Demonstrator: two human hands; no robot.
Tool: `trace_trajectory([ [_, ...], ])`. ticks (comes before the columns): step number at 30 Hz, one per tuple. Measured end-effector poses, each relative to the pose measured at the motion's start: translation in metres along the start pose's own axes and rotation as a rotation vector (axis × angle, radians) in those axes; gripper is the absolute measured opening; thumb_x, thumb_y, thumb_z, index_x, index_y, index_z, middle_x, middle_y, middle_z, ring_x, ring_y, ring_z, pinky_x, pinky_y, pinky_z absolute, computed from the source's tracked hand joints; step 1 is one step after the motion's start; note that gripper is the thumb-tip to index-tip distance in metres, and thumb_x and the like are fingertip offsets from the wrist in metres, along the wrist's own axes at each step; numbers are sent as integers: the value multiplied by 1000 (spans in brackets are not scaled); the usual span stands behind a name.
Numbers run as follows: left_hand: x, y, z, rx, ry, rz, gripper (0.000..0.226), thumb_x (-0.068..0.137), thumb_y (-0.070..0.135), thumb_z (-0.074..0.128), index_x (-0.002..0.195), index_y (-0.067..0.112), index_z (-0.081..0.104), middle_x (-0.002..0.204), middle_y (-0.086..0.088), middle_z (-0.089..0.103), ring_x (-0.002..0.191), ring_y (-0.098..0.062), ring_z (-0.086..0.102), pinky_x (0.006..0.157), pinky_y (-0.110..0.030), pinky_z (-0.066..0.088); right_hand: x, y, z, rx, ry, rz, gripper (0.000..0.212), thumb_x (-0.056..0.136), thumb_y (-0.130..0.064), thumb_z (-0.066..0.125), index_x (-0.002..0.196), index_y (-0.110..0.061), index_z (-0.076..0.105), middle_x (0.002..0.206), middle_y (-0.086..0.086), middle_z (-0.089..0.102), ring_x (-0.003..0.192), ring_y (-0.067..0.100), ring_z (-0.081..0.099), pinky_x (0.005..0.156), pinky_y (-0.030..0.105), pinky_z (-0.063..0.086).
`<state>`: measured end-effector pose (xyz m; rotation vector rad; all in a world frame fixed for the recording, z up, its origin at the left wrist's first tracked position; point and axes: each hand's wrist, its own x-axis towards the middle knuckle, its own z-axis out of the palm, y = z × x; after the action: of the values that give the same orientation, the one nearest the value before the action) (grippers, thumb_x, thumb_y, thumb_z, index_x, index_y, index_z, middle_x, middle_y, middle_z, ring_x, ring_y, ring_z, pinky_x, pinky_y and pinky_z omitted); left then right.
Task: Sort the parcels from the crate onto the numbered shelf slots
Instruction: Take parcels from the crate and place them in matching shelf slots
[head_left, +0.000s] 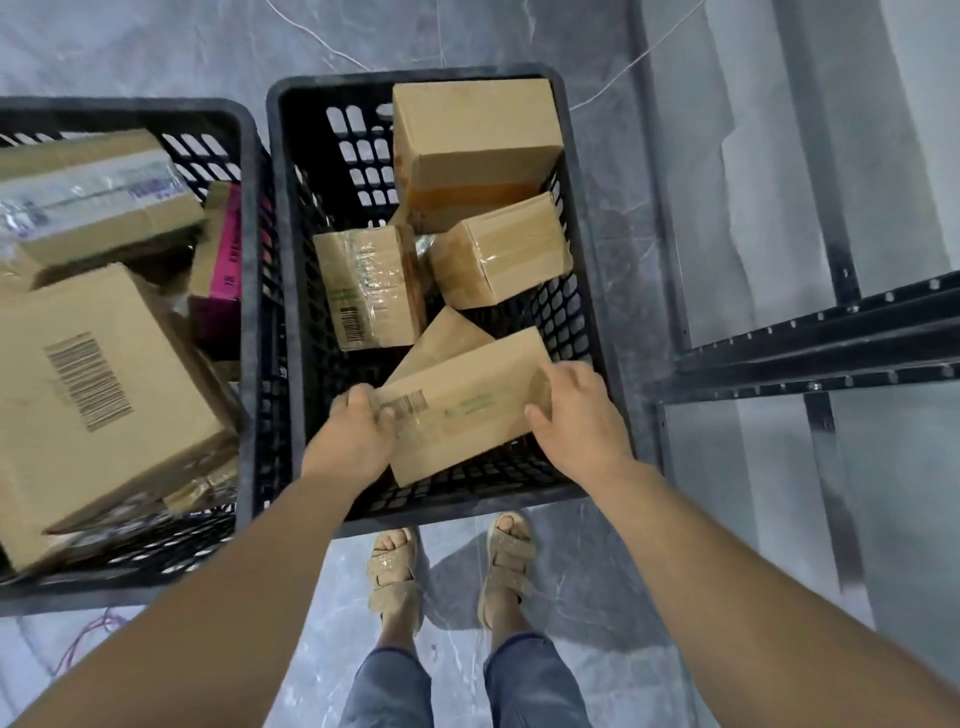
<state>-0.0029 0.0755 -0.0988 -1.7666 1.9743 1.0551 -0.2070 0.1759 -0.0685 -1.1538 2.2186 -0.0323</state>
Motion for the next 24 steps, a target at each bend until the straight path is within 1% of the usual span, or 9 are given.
trace_trajectory([
  [2, 4, 3, -1, -20, -15, -12, 42, 101, 29, 35, 139, 11, 33, 143, -18, 36, 119, -39, 47, 93, -44, 42, 5, -4, 2, 64, -28, 86, 61, 95, -33, 50, 147, -12, 26, 147, 11, 28, 133, 28, 32, 101, 42, 42],
  [6, 8, 8, -4, -29, -67, 86, 60, 99, 24, 37, 153, 22, 10, 157, -8, 20, 141, -29, 21, 112, -42, 26, 15, -6, 9, 267, -107, 242, 55, 92, -34, 51, 140, -14, 34, 133, 13, 46, 116, 31, 49, 96, 47, 45],
  [10, 1, 19, -11, -36, -104, 100, 69, 92, 44, 51, 151, 20, 22, 144, -8, 34, 136, -27, 27, 104, -37, 32, 16, -7, 7, 597, -101, 273, 51, 94, -21, 54, 142, -13, 39, 132, 4, 50, 118, 22, 51, 90, 28, 41],
  [14, -8, 26, -28, -29, -76, 61, 74, 83, 60, 58, 144, 25, 36, 137, -4, 36, 131, -23, 28, 94, -36, 37, 15, -17, 4, 808, 3, 297, 54, 92, -18, 58, 143, -14, 41, 138, 3, 47, 122, 18, 50, 103, 35, 43],
  [16, -10, 25, -39, -84, -75, 42, 73, 76, 65, 61, 136, 27, 43, 134, -1, 44, 127, -24, 34, 96, -38, 41, 15, -24, -5, 1094, 51, 335, 52, 93, -14, 58, 142, -10, 42, 136, 8, 51, 116, 18, 57, 98, 38, 50],
  [18, -14, 27, -46, -214, -111, 24, 73, 64, 71, 62, 122, 30, 47, 122, 2, 55, 119, -23, 45, 96, -43, 46, 14, -38, -14, 1388, 4, 359, 34, 96, -10, 54, 130, -8, 52, 129, 13, 57, 106, 17, 62, 90, 36, 54],
  [20, -21, 33, -52, -332, -118, 6, 75, 53, 75, 62, 113, 34, 45, 115, 6, 59, 112, -21, 53, 93, -43, 49, 7, -55, -15, 1366, -85, 313, 24, 98, -16, 52, 120, -14, 62, 122, 10, 64, 106, 19, 63, 91, 38, 54],
  [22, -27, 40, -57, -438, -117, 1, 75, 50, 75, 63, 111, 37, 43, 115, 7, 59, 108, -18, 56, 92, -40, 50, 1, -67, -10, 1278, -114, 270, 33, 98, -24, 49, 131, -28, 57, 124, -2, 63, 111, 16, 61, 95, 41, 51],
  [24, -34, 44, -63, -531, -108, 14, 68, 59, 69, 69, 114, 39, 42, 116, 8, 60, 106, -14, 58, 91, -35, 50, -4, -73, -9, 1264, -121, 245, 37, 100, -29, 46, 134, -42, 50, 126, -9, 61, 112, 13, 60, 95, 43, 52],
])
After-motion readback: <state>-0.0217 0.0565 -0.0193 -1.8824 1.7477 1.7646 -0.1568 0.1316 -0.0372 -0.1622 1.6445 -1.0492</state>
